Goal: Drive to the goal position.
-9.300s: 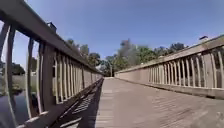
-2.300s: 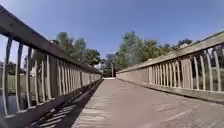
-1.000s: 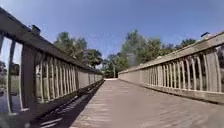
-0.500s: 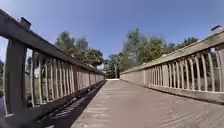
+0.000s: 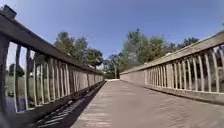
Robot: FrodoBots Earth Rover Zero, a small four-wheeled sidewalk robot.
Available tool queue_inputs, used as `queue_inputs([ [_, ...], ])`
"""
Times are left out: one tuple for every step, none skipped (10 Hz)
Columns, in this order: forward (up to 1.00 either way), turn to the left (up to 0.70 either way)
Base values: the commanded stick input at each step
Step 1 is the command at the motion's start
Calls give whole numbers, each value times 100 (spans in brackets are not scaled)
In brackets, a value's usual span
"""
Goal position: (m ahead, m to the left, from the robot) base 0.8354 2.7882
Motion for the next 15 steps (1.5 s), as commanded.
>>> queue_inputs([
  [45,2],
  [45,2],
  [45,2],
  [45,2],
  [45,2],
  [45,2],
  [45,2],
  [45,2],
  [45,2],
  [45,2],
  [45,2],
  [45,2],
  [45,2],
  [45,2],
  [45,2],
])
